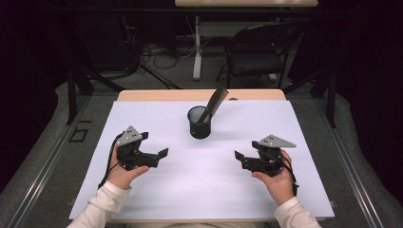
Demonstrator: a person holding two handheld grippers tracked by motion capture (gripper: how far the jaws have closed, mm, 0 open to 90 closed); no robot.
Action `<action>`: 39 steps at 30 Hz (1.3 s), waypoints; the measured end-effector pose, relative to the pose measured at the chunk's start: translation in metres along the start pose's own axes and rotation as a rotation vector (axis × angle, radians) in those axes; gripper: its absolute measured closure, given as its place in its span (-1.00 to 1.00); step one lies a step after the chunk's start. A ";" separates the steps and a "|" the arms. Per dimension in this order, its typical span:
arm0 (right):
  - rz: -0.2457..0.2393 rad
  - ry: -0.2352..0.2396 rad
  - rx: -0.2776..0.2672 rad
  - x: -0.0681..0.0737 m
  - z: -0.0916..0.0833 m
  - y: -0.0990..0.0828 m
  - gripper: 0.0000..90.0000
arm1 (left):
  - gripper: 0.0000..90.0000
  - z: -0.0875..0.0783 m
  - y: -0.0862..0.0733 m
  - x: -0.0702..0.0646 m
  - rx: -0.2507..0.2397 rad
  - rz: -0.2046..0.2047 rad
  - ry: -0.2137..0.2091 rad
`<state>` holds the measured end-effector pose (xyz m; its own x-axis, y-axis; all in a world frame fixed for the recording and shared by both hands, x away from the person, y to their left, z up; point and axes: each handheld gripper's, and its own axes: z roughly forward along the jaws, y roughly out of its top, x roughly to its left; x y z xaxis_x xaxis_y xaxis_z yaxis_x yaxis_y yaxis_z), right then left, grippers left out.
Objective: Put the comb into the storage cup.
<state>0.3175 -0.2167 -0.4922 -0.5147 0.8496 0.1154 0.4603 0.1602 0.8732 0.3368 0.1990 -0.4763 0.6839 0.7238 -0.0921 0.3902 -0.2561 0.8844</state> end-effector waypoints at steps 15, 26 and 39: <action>0.017 -0.016 0.016 -0.003 -0.006 -0.023 -0.53 | -0.99 -0.016 -0.032 0.007 0.005 -0.010 0.039; 0.028 -0.032 0.010 -0.008 -0.009 -0.033 -0.53 | -0.99 -0.029 -0.047 0.013 -0.028 -0.034 0.066; 0.062 -0.050 -0.003 -0.019 -0.011 -0.040 -0.53 | -0.99 -0.033 -0.057 0.024 -0.045 -0.049 0.101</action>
<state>0.3006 -0.2447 -0.5243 -0.4487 0.8818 0.1454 0.4879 0.1054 0.8665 0.3106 0.2524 -0.5137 0.5978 0.7964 -0.0915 0.3920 -0.1908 0.8999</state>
